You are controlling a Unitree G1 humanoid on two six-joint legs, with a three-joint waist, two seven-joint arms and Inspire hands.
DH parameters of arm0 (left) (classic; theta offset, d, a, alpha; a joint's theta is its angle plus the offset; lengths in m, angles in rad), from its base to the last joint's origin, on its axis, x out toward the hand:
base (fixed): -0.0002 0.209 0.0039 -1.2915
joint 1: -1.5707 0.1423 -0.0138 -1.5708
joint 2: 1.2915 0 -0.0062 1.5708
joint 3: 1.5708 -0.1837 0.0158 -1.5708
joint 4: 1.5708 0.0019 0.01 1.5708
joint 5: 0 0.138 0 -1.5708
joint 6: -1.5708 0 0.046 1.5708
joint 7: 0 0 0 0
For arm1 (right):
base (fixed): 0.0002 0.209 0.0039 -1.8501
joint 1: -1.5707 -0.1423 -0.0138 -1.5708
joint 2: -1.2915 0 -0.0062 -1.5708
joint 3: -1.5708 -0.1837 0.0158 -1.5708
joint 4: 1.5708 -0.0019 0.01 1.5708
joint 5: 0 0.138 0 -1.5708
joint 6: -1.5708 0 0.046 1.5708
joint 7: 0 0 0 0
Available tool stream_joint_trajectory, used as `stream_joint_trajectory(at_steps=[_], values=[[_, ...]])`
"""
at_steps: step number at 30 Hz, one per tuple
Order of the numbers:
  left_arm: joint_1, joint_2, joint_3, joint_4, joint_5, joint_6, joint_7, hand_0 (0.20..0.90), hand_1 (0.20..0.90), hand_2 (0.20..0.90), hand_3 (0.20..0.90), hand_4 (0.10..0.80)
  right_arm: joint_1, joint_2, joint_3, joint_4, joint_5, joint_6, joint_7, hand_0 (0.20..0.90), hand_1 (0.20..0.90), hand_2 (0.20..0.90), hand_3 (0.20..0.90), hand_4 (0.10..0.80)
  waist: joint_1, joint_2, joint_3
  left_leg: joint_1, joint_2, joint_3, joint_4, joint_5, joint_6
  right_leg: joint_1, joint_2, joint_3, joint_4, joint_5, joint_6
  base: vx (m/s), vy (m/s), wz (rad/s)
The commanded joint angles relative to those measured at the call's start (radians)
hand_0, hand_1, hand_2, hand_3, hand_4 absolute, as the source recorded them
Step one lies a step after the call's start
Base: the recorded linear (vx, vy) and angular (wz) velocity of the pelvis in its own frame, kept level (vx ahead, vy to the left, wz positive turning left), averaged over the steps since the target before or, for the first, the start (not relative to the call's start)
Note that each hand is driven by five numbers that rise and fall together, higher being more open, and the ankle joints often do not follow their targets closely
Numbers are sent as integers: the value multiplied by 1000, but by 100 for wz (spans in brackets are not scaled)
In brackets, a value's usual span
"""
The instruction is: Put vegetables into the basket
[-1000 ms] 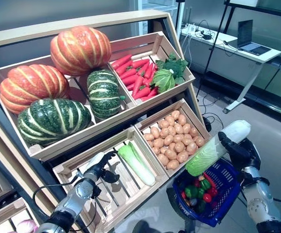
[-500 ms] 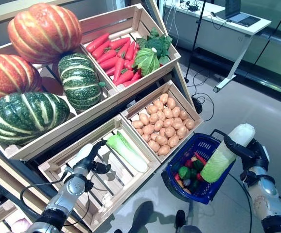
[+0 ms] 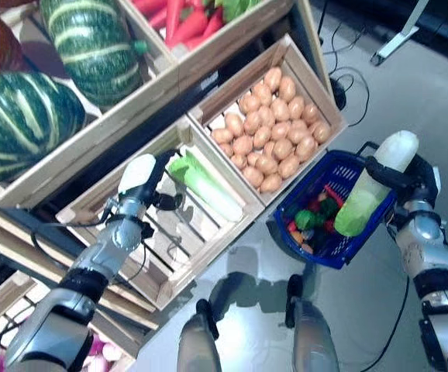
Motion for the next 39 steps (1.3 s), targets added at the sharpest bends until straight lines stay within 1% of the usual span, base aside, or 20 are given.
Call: stream_joint_trajectory(at_steps=[1, 2, 3, 5, 8, 9, 15, 18, 20, 21, 23, 25, 27, 29, 34, 36, 39], values=[[-116, 106, -10, -10, 70, -67, 126, 900, 900, 900, 900, 800, -95, -91, -2, 31, 79, -105, -13, 300, 300, 300, 300, 400, 23, -34, -61, -120, -5, -73, 106, -29, -15, -19, -116, 42, 314, -231, 0, -120, 15, 0], [-140, 113, -25, -5, 82, -69, 136, 900, 900, 900, 900, 800, -117, -95, 3, 61, 86, -89, -9, 300, 300, 300, 300, 400, 25, -34, -57, -140, -3, -77, 134, -43, -13, -46, -127, 46, 352, -243, 0, -130, 18, 10], [-171, 123, -50, 2, 111, -76, 166, 900, 900, 900, 900, 800, -143, -100, 14, 100, 94, -42, -13, 300, 300, 300, 300, 400, 27, -33, -51, -172, -1, -86, 174, -60, -13, -84, -143, 55, 398, -257, 2, -101, 17, 13], [-193, 131, -72, 7, 135, -79, 191, 900, 900, 900, 900, 800, -166, -102, 23, 146, 100, -19, -14, 300, 300, 300, 300, 400, 30, -28, -46, -197, 0, -91, 206, -76, -13, -113, -152, 59, 437, -271, -1, -84, 15, 12], [-241, 146, -117, 19, 139, -100, 227, 900, 900, 900, 900, 800, -220, -117, 41, 259, 104, 27, -21, 300, 300, 300, 300, 400, 38, -15, -33, -248, 3, -108, 281, -111, -19, -175, -176, 68, 522, -302, -2, -58, 6, 12], [-254, 151, -130, 22, 141, -110, 243, 900, 900, 900, 900, 800, -236, -121, 42, 307, 105, 60, -49, 300, 300, 300, 300, 400, 42, -8, -29, -262, 5, -122, 333, -159, -31, -194, -185, 80, 577, -345, 8, 22, -8, 8], [-289, 171, -163, 14, 162, -117, 313, 900, 900, 900, 900, 800, -265, -129, 18, 399, 128, 95, -82, 300, 300, 300, 300, 400, 47, 8, -20, -332, 3, -143, 437, -204, -40, -270, -203, 94, 678, -390, 10, -22, -14, 7], [-308, 186, -181, 8, 205, -120, 345, 900, 900, 900, 900, 800, -282, -136, 23, 409, 159, 124, -41, 300, 300, 300, 300, 400, 45, 19, -19, -372, -7, -149, 482, -220, -45, -311, -207, 103, 720, -406, 10, -14, 8, 3], [-329, 205, -202, -4, 235, -112, 368, 900, 900, 900, 900, 800, -298, -143, 29, 425, 189, 179, 2, 300, 300, 300, 300, 400, 44, 27, -21, -409, -12, -153, 521, -230, -48, -351, -210, 113, 758, -417, 11, -23, 17, 12], [-333, 208, -204, -5, 246, -109, 374, 900, 900, 900, 900, 800, -301, -145, 31, 432, 200, 193, 17, 900, 900, 900, 900, 800, 44, 28, -21, -417, -10, -154, 531, -232, -49, -359, -211, 115, 766, -418, 11, -23, 6, 11], [-360, 221, -228, -11, 282, -96, 390, 900, 900, 900, 900, 800, -324, -152, 45, 453, 252, 233, 55, 900, 900, 900, 900, 800, 44, 31, -24, -446, -5, -157, 565, -240, -51, -389, -217, 119, 799, -428, 12, -10, 0, 2], [-390, 233, -257, 4, 317, -90, 400, 900, 900, 900, 900, 800, -337, -149, 49, 467, 278, 243, 84, 900, 900, 900, 900, 800, 42, 31, -29, -471, 2, -162, 592, -246, -52, -414, -221, 125, 830, -438, 14, 7, 1, 3], [-421, 239, -292, 25, 347, -84, 403, 900, 900, 900, 900, 800, -347, -147, 58, 476, 323, 273, 104, 900, 900, 900, 900, 800, 38, 29, -32, -489, 12, -167, 610, -247, -57, -432, -225, 129, 849, -443, 16, 11, 3, 3], [-447, 248, -320, 31, 371, -78, 402, 900, 900, 900, 900, 800, -350, -144, 57, 481, 353, 282, 121, 900, 900, 900, 900, 800, 34, 28, -35, -502, 15, -170, 623, -251, -57, -444, -225, 133, 859, -445, 17, 13, 2, -2], [-529, 266, -422, 39, 435, -66, 404, 900, 900, 900, 900, 800, -370, -141, 65, 473, 382, 293, 108, 900, 900, 900, 900, 800, 24, 26, -39, -532, 17, -177, 651, -258, -58, -474, -221, 145, 882, -445, 22, 29, 16, -3], [-560, 270, -464, 36, 451, -60, 377, 900, 900, 900, 900, 800, -375, -140, 81, 464, 334, 284, 102, 900, 900, 900, 900, 800, 17, 26, -40, -543, 24, -178, 659, -259, -59, -486, -221, 151, 889, -443, 24, 41, 32, -2], [-605, 277, -525, 38, 465, -51, 322, 900, 900, 900, 900, 800, -394, -148, 104, 450, 334, 291, 88, 900, 900, 900, 900, 800, 9, 22, -40, -565, 33, -183, 676, -260, -58, -506, -219, 161, 902, -441, 26, 25, 17, -5]])
